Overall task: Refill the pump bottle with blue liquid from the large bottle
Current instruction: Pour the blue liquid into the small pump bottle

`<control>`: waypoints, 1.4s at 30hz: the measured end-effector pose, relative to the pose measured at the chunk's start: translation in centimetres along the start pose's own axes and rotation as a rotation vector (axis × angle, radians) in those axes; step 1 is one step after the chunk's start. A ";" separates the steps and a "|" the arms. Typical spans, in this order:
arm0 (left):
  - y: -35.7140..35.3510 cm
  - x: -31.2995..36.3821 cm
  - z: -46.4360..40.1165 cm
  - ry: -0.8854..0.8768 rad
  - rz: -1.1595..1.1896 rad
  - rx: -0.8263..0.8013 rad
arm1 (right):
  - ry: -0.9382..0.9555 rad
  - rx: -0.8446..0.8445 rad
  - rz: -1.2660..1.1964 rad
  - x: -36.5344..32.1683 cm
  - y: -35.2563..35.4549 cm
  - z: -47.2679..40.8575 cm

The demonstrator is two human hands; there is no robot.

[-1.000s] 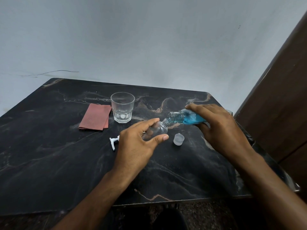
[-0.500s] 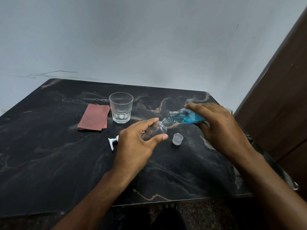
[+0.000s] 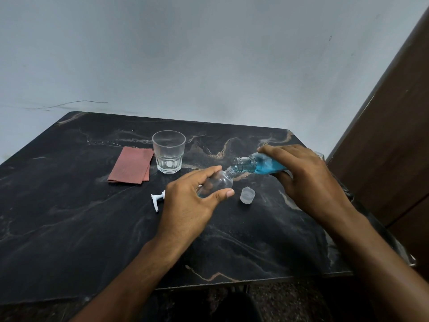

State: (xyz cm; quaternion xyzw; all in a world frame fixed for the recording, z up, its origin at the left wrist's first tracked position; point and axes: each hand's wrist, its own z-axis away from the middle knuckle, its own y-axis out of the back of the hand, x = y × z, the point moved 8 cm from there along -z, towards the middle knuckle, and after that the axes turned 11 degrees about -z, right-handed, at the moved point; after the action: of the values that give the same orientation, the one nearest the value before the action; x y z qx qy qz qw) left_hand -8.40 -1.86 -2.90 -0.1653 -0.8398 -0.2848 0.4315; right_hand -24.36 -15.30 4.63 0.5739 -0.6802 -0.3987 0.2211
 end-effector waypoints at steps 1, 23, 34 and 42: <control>0.1 0.1 0.0 -0.001 -0.005 0.000 | 0.000 -0.001 0.000 0.0 0.0 0.0; 0.3 0.0 0.0 0.011 0.026 -0.009 | 0.038 0.002 0.014 -0.6 0.3 -0.4; 0.3 -0.6 0.0 0.025 0.033 -0.002 | 0.053 0.013 0.014 -0.9 0.3 -0.5; 0.1 -0.6 0.0 0.020 0.037 -0.007 | 0.040 0.002 0.022 -1.1 0.4 -0.5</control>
State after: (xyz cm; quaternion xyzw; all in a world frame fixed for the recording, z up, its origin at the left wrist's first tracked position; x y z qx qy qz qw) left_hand -7.96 -1.80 -3.35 -0.1795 -0.8312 -0.2816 0.4446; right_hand -23.96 -14.41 5.39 0.5745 -0.6825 -0.3838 0.2384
